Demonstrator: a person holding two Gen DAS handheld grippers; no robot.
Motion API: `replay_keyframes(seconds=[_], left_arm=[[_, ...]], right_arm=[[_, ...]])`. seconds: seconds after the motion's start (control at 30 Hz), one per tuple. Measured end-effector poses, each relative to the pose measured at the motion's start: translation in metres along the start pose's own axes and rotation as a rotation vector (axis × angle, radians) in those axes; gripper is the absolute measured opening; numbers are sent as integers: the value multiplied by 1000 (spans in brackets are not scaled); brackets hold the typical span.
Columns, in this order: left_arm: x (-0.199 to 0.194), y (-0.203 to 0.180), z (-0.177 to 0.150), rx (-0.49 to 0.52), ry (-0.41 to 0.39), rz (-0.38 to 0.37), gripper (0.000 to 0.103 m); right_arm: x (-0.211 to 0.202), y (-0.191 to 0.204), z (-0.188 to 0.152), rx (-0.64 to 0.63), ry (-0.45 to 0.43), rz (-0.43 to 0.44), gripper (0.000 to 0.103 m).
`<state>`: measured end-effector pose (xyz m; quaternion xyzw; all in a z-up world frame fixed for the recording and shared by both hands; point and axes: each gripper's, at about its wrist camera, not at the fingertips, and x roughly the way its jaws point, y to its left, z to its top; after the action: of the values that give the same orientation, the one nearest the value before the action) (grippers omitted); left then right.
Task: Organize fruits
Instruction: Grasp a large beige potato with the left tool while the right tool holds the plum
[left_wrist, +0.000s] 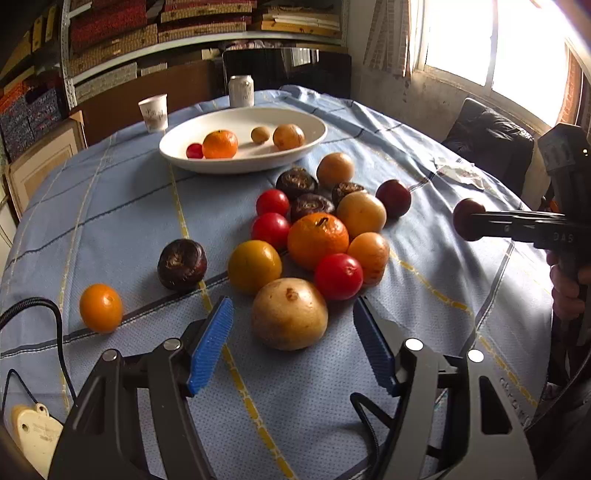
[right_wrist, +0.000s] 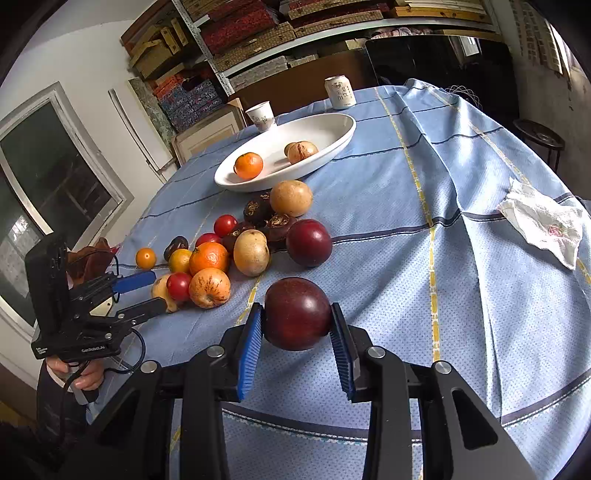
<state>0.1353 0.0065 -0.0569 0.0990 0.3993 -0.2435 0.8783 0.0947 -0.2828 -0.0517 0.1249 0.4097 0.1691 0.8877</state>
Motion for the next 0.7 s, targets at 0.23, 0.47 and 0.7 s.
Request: replay_keyframes(seconds=[0.23,0.47,0.7], left_arm=[[20,1,0,10,93,24,58],[25,-1,4,11,107,19,46],[16,1,2,-13,121,48,45]], right_arm=[[4,3,0,-15,10,-2,37],[4,8,-1,-29,14,6,37],[-3,13,4,-59,4,9,37]])
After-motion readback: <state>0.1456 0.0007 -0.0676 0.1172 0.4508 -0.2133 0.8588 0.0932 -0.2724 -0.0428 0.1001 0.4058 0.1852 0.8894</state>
